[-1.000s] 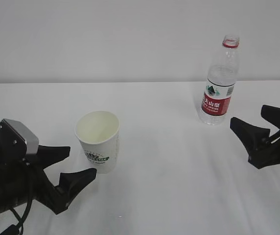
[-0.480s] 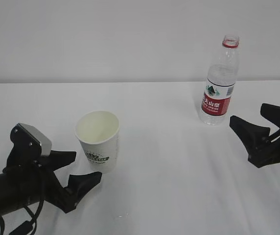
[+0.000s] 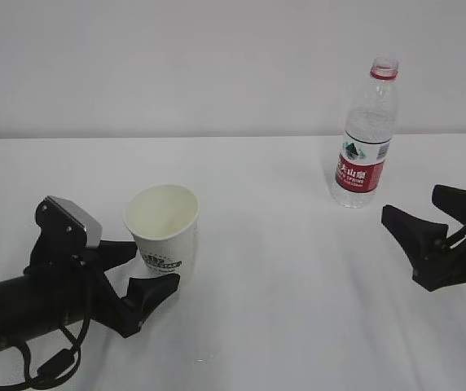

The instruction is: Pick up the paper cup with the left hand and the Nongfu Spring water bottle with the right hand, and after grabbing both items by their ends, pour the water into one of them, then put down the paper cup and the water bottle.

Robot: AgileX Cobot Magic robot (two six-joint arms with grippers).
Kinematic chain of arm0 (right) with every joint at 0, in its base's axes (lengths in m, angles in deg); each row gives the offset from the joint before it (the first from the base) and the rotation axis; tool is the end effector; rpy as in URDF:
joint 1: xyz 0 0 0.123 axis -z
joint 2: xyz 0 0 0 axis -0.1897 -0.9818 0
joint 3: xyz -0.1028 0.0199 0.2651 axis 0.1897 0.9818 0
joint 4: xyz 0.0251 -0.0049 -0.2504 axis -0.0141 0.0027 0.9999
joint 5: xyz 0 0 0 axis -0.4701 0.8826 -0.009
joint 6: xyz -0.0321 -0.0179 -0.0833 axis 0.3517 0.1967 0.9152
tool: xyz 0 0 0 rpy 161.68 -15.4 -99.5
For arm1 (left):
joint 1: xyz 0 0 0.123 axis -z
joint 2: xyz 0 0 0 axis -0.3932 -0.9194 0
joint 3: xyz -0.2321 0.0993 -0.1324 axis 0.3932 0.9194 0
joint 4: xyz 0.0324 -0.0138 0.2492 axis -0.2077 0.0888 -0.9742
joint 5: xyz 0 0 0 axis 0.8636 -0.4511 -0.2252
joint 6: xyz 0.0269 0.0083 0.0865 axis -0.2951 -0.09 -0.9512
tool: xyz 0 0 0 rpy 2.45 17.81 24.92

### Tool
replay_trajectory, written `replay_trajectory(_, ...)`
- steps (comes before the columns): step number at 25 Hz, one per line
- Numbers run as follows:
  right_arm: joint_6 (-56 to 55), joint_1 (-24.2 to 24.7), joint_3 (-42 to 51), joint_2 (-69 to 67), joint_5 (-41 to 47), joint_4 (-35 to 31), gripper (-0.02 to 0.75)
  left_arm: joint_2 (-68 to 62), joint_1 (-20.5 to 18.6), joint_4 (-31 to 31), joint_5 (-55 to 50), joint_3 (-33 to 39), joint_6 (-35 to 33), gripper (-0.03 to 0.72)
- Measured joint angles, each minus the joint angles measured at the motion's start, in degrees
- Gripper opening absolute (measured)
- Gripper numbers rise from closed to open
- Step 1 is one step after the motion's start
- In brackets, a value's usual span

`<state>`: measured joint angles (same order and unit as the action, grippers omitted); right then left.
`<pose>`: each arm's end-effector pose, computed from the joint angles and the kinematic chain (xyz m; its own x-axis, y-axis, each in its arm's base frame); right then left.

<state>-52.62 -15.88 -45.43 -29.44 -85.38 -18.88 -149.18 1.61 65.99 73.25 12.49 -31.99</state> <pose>0.2138 0.0460 0.1509 -0.1862 -0.1413 -0.9723 -0.4007 0.9145 -0.0562 0.2366 -0.1388 0.0824 -0.3495 0.2034 -0.9146 0.6600 0.7463 -0.0863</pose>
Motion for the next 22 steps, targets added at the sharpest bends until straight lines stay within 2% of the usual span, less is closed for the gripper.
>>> replay_trajectory(22,0.0,0.0,0.0,-8.9,-4.1,-0.1,0.587,-4.6,0.0,-1.3,-4.3,-9.2,-0.1,0.691)
